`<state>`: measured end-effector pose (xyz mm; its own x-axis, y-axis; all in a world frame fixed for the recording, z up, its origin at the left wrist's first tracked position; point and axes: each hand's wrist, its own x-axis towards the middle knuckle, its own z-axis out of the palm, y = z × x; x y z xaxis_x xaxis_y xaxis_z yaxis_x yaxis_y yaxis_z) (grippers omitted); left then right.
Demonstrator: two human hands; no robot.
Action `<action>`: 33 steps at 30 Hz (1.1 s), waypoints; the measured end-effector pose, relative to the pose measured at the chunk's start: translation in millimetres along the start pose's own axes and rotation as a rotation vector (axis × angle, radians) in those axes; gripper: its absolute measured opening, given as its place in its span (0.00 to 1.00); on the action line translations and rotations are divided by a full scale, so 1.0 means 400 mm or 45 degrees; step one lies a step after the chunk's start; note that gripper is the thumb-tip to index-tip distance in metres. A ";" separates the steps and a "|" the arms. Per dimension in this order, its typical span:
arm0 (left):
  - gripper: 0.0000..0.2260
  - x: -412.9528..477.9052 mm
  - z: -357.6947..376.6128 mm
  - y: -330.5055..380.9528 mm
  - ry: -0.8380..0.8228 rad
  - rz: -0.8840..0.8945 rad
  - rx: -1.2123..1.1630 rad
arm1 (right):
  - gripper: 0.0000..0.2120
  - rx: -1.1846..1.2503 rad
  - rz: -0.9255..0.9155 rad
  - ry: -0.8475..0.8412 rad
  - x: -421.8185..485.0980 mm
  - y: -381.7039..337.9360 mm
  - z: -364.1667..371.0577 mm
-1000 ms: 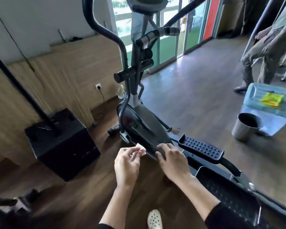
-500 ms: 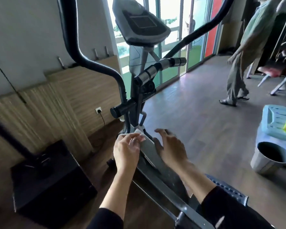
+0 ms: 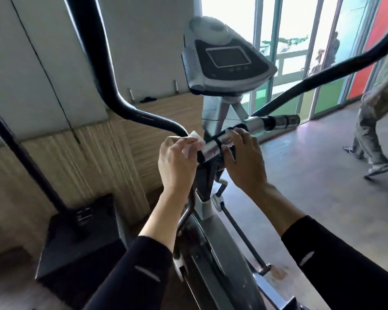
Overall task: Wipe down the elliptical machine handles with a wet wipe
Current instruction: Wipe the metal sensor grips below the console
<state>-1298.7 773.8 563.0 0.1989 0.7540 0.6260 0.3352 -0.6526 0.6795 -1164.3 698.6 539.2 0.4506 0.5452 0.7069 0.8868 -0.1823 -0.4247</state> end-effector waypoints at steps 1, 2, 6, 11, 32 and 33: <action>0.06 0.017 0.014 0.007 0.001 0.018 0.040 | 0.18 -0.008 -0.041 -0.002 0.027 0.020 0.004; 0.06 0.030 0.028 0.011 -0.012 0.036 0.078 | 0.19 -0.011 -0.077 -0.017 0.050 0.038 0.010; 0.05 0.040 0.065 0.004 -0.101 0.092 0.152 | 0.20 0.039 -0.240 -0.022 0.095 0.099 0.037; 0.10 0.040 0.086 0.004 -0.060 0.022 0.131 | 0.16 0.136 -0.348 0.005 0.106 0.134 0.052; 0.05 0.002 0.088 0.031 -0.043 0.077 0.258 | 0.18 0.275 -0.444 0.014 0.145 0.188 0.053; 0.04 -0.003 0.080 0.026 -0.032 0.057 0.264 | 0.18 0.266 -0.439 0.006 0.147 0.191 0.053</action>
<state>-1265.8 768.5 557.0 0.2398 0.7276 0.6427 0.5071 -0.6584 0.5562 -1072.1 734.1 536.4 0.1313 0.5413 0.8305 0.9463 0.1813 -0.2677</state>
